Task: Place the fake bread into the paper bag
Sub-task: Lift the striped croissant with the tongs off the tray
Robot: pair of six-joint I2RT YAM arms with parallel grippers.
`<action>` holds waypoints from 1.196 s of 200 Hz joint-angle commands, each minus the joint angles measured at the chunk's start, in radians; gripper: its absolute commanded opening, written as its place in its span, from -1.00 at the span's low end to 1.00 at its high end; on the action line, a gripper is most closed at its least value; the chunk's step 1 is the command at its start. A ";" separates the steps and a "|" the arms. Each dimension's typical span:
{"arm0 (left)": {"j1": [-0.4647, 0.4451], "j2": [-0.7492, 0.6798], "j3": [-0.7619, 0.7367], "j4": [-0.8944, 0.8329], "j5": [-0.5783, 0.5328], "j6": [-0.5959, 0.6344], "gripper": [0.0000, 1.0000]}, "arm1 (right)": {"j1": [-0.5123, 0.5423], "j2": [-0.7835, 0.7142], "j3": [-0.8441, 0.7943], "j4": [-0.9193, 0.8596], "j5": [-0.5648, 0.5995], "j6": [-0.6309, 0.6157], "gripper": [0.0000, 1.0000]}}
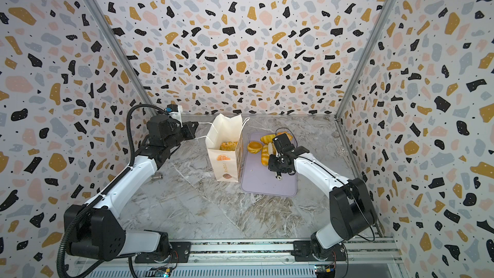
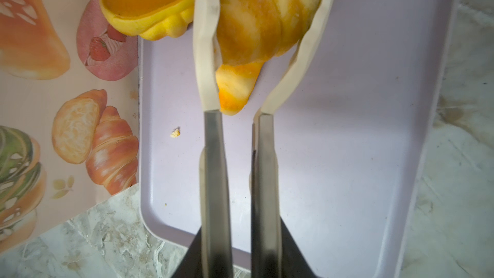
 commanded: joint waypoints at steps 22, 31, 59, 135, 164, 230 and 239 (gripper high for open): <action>-0.005 -0.024 0.007 0.026 -0.003 0.006 -1.00 | -0.002 -0.121 -0.039 0.023 -0.010 0.036 -0.56; -0.004 -0.025 0.006 0.026 -0.005 0.006 -1.00 | -0.002 -0.145 -0.054 0.031 -0.015 0.041 -0.56; -0.005 -0.030 0.006 0.027 -0.007 0.005 -1.00 | -0.002 -0.215 -0.119 0.064 -0.031 0.058 -0.56; -0.007 -0.027 -0.001 0.032 -0.022 0.008 -1.00 | 0.008 -0.313 -0.203 0.125 -0.084 0.084 -0.55; -0.006 -0.035 -0.003 0.038 -0.020 0.008 -1.00 | 0.020 -0.345 -0.225 0.147 -0.103 0.097 -0.56; -0.006 -0.046 -0.011 0.046 -0.035 0.012 -1.00 | 0.057 -0.388 -0.253 0.153 -0.100 0.092 -0.58; -0.006 -0.044 -0.009 0.043 -0.040 0.015 -1.00 | 0.058 -0.397 -0.258 0.153 -0.095 0.090 -0.58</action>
